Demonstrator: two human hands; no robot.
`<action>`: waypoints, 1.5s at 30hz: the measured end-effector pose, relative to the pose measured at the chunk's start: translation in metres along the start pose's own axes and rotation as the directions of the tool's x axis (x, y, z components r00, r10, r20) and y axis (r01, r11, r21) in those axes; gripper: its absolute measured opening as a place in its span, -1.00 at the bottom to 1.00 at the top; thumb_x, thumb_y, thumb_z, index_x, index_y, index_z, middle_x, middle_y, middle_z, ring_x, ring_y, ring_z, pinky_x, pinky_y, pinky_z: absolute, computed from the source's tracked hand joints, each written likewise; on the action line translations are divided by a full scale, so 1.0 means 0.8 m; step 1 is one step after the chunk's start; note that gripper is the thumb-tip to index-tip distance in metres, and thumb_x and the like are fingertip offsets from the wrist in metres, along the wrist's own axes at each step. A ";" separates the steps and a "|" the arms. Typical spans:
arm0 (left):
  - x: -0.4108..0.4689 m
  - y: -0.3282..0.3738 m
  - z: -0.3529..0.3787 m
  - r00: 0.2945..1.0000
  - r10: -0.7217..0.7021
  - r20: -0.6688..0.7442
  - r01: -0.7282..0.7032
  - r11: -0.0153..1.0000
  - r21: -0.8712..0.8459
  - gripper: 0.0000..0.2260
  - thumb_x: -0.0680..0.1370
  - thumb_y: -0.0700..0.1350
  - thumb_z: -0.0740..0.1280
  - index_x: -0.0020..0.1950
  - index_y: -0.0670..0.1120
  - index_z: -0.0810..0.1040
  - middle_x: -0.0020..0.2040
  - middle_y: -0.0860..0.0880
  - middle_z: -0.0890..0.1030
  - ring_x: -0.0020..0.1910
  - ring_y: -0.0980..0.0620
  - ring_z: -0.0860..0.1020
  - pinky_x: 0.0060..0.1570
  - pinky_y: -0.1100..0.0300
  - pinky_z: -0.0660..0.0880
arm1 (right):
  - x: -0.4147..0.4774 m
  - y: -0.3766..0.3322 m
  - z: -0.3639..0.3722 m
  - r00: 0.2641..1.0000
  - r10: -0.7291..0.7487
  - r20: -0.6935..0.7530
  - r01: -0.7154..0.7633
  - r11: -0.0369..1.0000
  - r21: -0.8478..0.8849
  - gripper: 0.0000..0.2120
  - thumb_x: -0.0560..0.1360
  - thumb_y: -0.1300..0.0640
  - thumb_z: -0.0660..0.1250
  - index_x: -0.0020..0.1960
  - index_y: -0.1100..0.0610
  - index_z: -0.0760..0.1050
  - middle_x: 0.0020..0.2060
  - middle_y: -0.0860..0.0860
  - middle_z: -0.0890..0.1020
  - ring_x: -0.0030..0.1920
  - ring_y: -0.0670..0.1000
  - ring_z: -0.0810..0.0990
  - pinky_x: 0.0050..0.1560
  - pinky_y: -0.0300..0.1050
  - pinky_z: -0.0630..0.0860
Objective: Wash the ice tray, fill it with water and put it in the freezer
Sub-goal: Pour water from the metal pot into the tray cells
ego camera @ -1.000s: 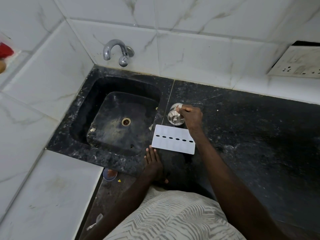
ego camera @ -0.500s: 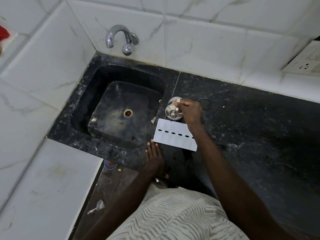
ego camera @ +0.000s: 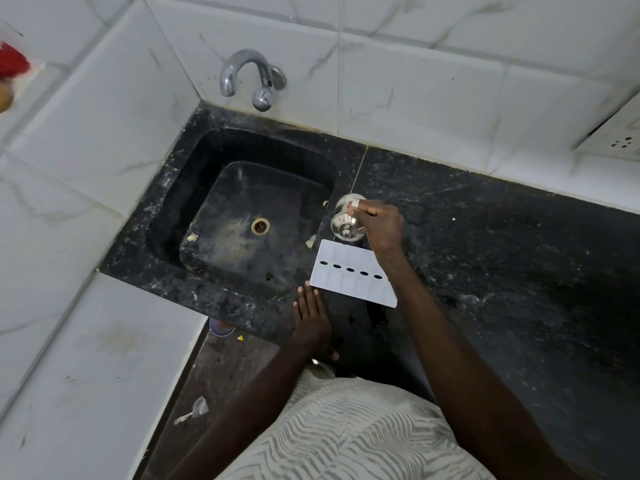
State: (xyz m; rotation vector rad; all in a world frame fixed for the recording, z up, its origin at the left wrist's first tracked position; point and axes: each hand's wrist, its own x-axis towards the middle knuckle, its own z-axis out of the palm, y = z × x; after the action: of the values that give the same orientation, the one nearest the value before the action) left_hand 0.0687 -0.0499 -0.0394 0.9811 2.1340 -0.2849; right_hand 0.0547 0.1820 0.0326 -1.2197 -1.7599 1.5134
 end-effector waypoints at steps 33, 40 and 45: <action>0.002 -0.004 0.003 1.000 0.016 -0.002 -0.016 1.000 0.002 0.46 0.27 0.32 0.62 0.56 -0.44 -0.36 0.53 -0.51 -0.41 0.54 -0.51 -0.39 0.55 -0.34 -0.25 | -0.014 -0.026 0.031 1.000 -0.013 0.014 0.012 0.999 0.029 -0.74 0.41 0.25 0.60 0.08 0.23 0.73 -0.03 0.02 0.74 -0.03 -0.03 0.72 0.05 -0.18 0.66; 0.002 -0.004 0.002 1.000 0.021 0.002 -0.021 1.000 -0.007 0.46 0.26 0.30 0.63 0.56 -0.44 -0.37 0.53 -0.51 -0.41 0.54 -0.51 -0.39 0.55 -0.35 -0.25 | -0.012 -0.021 0.032 1.000 -0.027 0.003 0.027 0.999 0.020 -0.73 0.39 0.25 0.61 0.08 0.23 0.73 -0.02 0.07 0.76 -0.01 -0.01 0.74 0.11 -0.12 0.67; 0.002 -0.004 0.001 1.000 0.023 0.000 -0.023 1.000 0.003 0.45 0.27 0.31 0.62 0.56 -0.44 -0.36 0.53 -0.51 -0.40 0.54 -0.51 -0.39 0.54 -0.34 -0.26 | -0.011 -0.020 0.032 1.000 -0.021 0.004 0.021 0.999 0.041 -0.74 0.39 0.25 0.61 0.07 0.20 0.74 -0.02 0.05 0.77 0.00 -0.02 0.74 0.12 -0.08 0.67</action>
State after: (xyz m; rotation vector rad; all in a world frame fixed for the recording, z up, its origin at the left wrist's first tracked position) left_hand 0.0663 -0.0517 -0.0412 1.0064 2.1213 -0.2775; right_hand 0.0324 0.1619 0.0431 -1.1754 -1.7306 1.5338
